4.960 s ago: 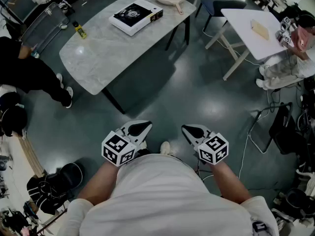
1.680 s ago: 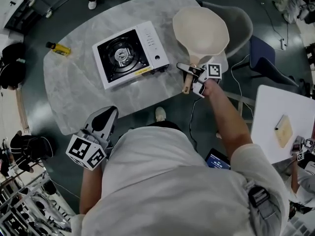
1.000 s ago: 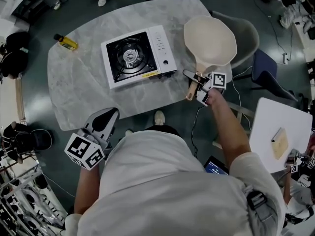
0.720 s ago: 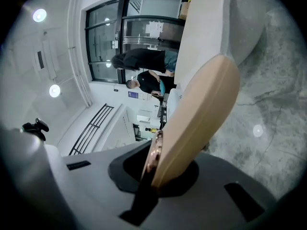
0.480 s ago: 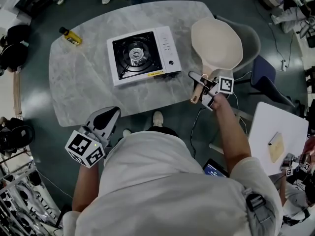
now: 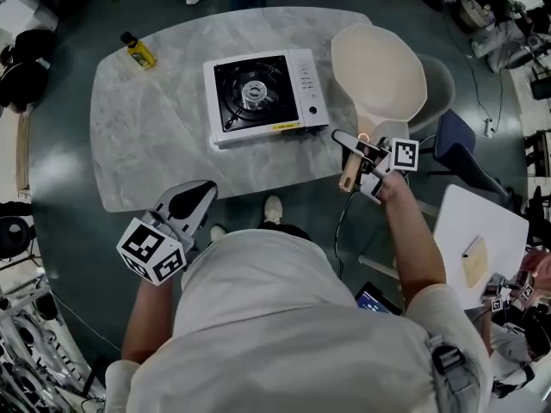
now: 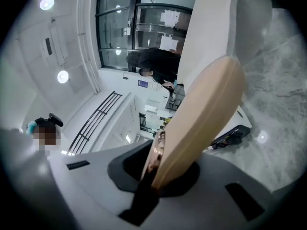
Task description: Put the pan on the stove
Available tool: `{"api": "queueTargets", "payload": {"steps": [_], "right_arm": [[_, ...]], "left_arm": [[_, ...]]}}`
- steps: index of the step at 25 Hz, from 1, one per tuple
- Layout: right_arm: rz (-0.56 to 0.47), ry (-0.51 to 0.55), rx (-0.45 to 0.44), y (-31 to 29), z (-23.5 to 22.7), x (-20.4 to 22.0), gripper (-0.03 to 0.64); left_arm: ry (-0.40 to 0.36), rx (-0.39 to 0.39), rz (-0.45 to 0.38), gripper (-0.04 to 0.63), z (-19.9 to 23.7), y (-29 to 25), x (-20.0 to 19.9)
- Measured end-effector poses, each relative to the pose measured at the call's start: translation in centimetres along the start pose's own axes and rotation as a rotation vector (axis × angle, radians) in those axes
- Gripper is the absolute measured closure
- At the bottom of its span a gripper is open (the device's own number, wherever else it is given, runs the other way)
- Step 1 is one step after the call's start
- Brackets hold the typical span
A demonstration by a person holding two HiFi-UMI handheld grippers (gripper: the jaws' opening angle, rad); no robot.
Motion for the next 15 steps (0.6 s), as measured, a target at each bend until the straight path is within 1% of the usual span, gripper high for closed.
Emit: {"api": "queueTargets", "payload": {"steps": [3, 8, 15], "right_arm": [[0.034, 0.006, -0.012, -2.0, 1.5, 1.0, 0.586], [0.095, 0.007, -0.063, -5.8, 3.7, 3.1, 0.583], [0.203, -0.006, -0.076, -10.3, 4.9, 7.0, 0.581]], "left_arm": [[0.005, 0.003, -0.013, 0.575, 0.8, 1.2, 0.3], [0.020, -0.008, -0.030, 0.574, 1.9, 3.8, 1.3], [0.044, -0.036, -0.054, 0.575, 3.3, 7.5, 2.4]]}}
Point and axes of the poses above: the fingertips, and each gripper's own axes: y backward along the fingers, z to its left, x out of its underside, the point moved 2 cm from there along y, backward along the fingers, and after that the axes turned 7 degrees about -x, right-handed, at the moved point
